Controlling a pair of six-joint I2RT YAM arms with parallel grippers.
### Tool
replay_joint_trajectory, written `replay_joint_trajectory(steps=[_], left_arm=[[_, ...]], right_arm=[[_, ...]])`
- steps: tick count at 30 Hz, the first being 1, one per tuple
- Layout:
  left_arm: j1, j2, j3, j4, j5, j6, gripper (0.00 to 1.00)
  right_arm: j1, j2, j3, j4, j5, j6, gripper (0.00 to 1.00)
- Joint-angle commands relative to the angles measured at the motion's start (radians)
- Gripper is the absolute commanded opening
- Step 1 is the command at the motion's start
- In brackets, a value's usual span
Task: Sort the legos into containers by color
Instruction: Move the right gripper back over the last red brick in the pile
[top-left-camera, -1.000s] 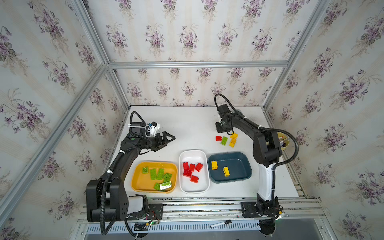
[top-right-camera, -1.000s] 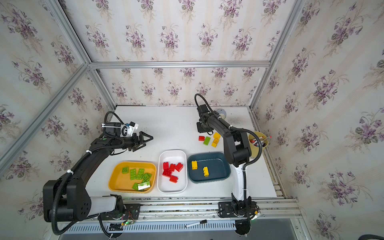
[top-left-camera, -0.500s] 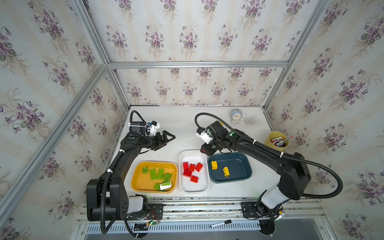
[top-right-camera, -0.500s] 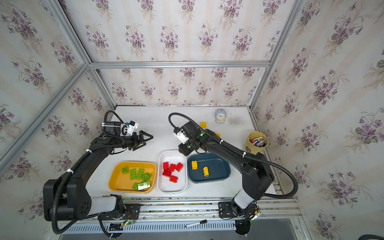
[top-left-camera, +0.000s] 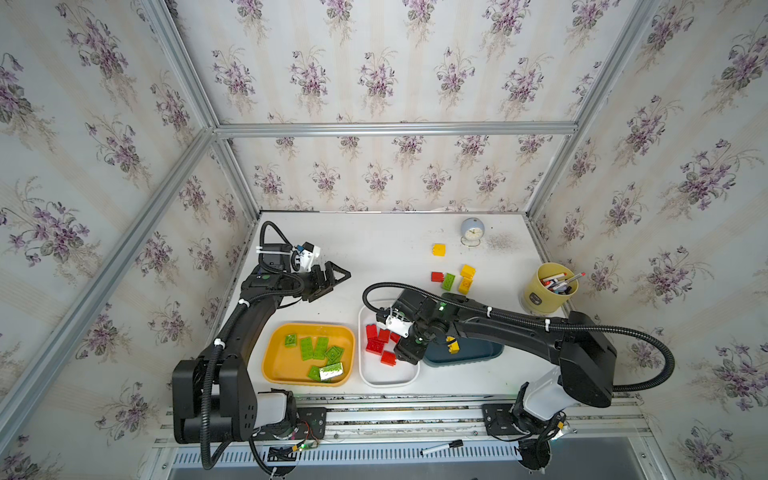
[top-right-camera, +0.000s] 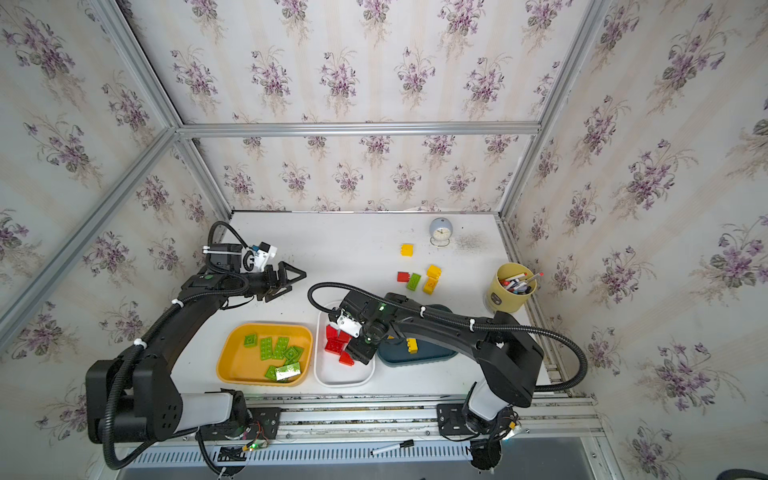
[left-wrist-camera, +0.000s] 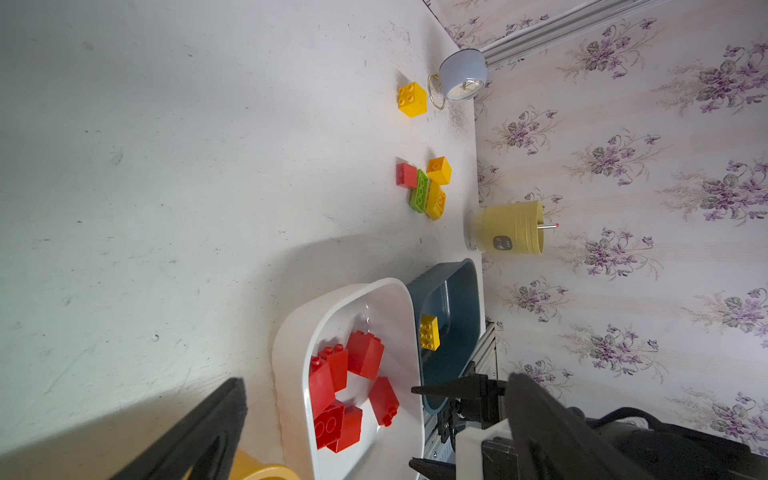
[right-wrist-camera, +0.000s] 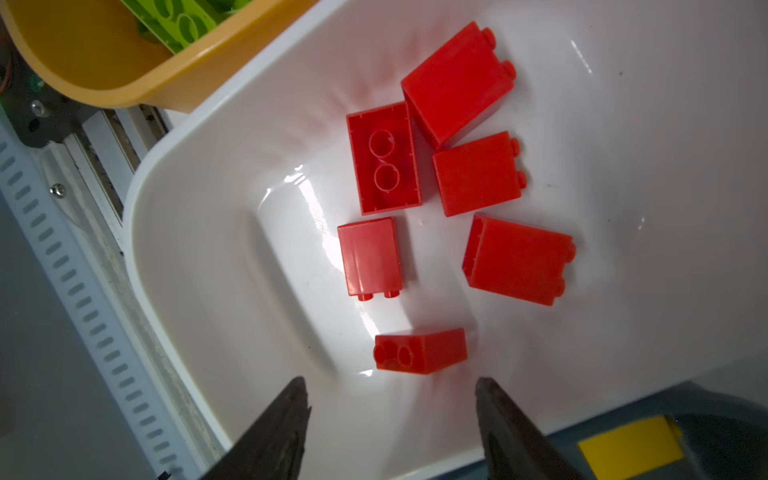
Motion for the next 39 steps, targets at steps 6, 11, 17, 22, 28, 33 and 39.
replay_joint_trajectory(steps=[6,11,17,22,28,33,39], left_arm=[[0.001,-0.011,-0.005,0.001,0.028,0.019,0.99],[0.000,-0.014,-0.005,0.001,0.032,0.018,0.99],[0.001,-0.017,-0.002,0.002,0.035,0.016,0.99],[0.000,-0.020,0.000,0.002,0.040,0.020,0.99],[0.001,-0.023,-0.015,0.002,0.042,0.030,0.99],[0.001,-0.025,-0.026,0.002,0.043,0.037,0.99],[0.001,-0.016,-0.026,0.001,0.046,0.041,0.99]], right_arm=[[-0.215,-0.085,0.101,-0.054,-0.047,-0.073,0.74],[-0.399,-0.059,0.171,-0.082,-0.092,-0.276,0.75],[-0.567,0.099,0.302,-0.156,-0.119,-0.492,0.74],[-0.641,0.241,0.386,-0.179,-0.160,-0.576,0.71],[-0.685,0.397,0.457,-0.178,-0.096,-0.634,0.69],[-0.685,0.462,0.461,-0.090,-0.040,-0.682,0.73],[-0.685,0.539,0.524,-0.085,-0.021,-0.713,0.73]])
